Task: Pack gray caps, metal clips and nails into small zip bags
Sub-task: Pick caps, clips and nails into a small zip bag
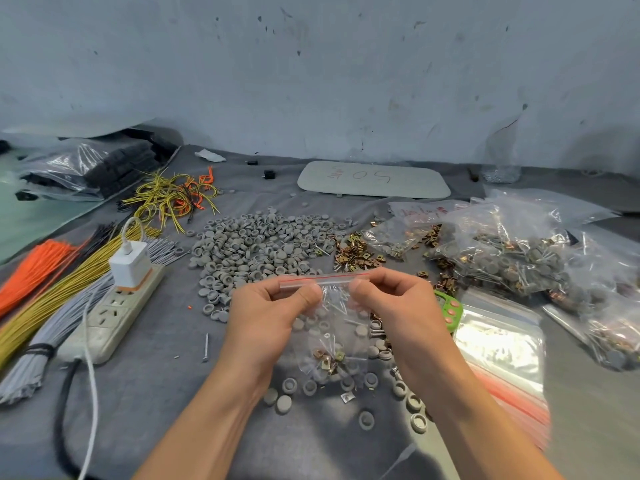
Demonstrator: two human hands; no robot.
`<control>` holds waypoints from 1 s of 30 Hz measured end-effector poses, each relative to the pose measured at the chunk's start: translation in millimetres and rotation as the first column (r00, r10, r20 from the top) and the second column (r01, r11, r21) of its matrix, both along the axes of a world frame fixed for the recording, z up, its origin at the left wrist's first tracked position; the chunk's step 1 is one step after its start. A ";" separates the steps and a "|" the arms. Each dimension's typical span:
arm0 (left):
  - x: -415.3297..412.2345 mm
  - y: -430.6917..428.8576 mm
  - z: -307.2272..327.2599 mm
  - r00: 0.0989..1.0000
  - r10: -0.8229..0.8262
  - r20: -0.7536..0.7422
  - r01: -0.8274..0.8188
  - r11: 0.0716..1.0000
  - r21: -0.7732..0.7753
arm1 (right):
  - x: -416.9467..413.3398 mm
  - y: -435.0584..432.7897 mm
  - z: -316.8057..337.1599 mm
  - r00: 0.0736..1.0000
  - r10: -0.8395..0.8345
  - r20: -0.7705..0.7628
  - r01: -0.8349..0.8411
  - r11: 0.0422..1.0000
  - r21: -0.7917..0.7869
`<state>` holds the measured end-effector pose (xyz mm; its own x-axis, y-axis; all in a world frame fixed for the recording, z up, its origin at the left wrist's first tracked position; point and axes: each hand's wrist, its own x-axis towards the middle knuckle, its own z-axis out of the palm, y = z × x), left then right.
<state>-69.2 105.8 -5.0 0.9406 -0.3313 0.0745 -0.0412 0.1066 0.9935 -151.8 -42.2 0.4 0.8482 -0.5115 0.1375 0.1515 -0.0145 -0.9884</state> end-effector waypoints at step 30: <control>-4.0 -5.6 0.4 0.998 -0.065 0.007 0.065 0.997 -0.046 | 3.7 1.9 -2.0 1.000 -0.015 -0.003 0.015 1.000 0.026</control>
<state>-73.2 100.1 -4.6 0.9168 -0.3877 0.0963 -0.0383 0.1547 0.9872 -148.1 -40.3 -1.5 0.8406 -0.5279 0.1214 0.1485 0.0091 -0.9889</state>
